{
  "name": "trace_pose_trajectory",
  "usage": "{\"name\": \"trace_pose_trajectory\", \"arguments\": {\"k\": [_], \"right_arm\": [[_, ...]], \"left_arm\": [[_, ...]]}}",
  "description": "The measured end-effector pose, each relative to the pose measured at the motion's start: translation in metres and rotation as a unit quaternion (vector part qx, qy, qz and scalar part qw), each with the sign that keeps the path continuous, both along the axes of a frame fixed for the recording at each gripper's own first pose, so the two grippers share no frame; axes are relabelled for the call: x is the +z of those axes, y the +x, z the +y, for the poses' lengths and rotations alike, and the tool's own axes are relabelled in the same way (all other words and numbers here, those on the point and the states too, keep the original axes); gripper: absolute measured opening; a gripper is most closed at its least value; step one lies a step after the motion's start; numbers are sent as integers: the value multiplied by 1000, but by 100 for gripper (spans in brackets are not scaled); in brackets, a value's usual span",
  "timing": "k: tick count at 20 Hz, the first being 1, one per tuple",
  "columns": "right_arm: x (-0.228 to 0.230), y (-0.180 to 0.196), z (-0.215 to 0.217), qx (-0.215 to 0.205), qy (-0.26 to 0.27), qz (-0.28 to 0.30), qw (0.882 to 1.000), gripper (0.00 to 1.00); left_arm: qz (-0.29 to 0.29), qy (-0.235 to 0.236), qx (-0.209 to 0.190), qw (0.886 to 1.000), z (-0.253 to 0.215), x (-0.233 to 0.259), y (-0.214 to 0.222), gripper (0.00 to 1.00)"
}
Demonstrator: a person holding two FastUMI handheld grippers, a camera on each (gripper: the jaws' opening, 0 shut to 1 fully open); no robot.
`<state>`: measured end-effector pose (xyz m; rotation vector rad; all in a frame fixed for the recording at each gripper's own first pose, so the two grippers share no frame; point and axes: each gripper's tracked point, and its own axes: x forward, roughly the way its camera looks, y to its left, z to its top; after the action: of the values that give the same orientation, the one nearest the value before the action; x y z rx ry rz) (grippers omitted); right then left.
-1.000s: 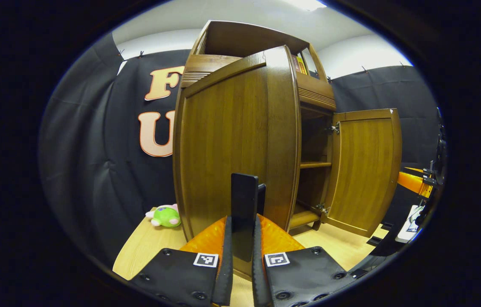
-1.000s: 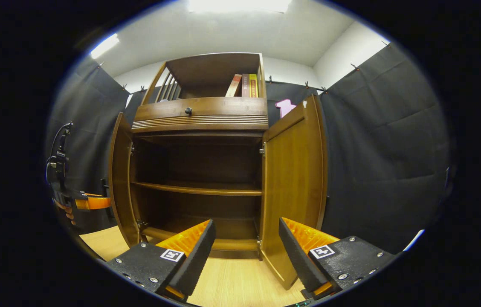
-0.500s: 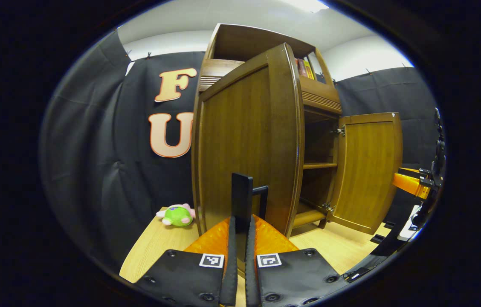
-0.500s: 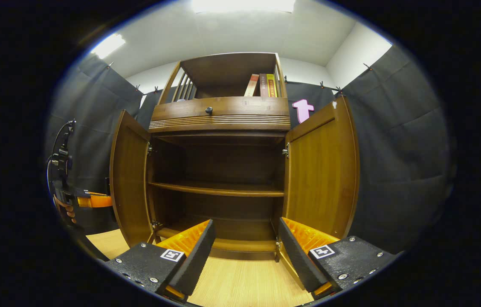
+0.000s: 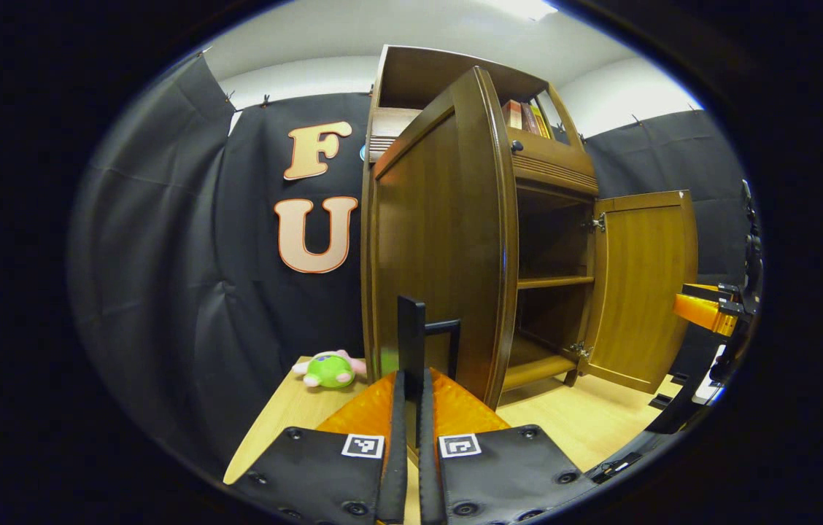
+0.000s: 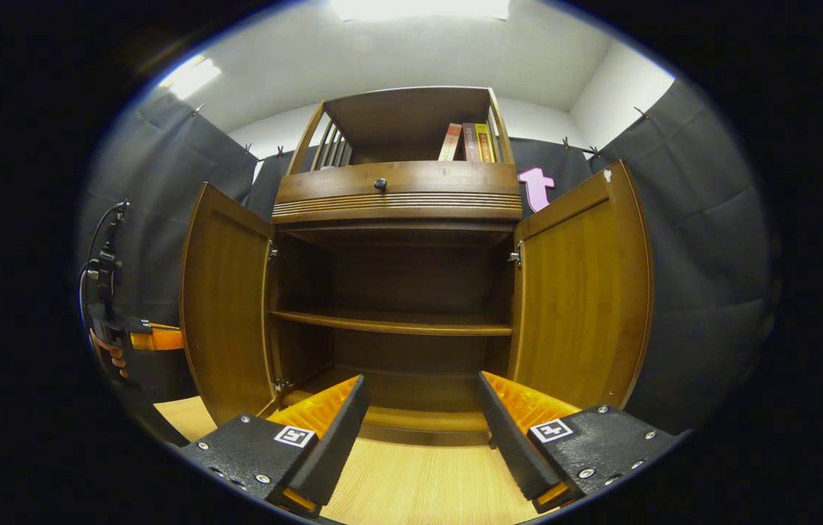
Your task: Open the right door of the double-door shoe cabinet with the right hand, and open the left door with the left hand.
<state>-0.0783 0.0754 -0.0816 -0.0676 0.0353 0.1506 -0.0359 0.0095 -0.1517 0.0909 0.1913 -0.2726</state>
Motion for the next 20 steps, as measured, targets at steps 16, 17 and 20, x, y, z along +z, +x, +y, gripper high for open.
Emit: {"name": "trace_pose_trajectory", "arguments": {"k": [16, 17, 20], "right_arm": [[-10, 9, 20, 18, 10, 8, 1000, 92], [-10, 10, 21, 20, 11, 9, 1000, 92], [-13, 13, 25, 22, 12, 11, 1000, 92]], "left_arm": [[-7, 4, 30, 1000, 57, 3, 7, 13], [-7, 5, 30, 999, 59, 3, 7, 13], [-11, 5, 34, 999, 70, 4, 11, 13]]}}
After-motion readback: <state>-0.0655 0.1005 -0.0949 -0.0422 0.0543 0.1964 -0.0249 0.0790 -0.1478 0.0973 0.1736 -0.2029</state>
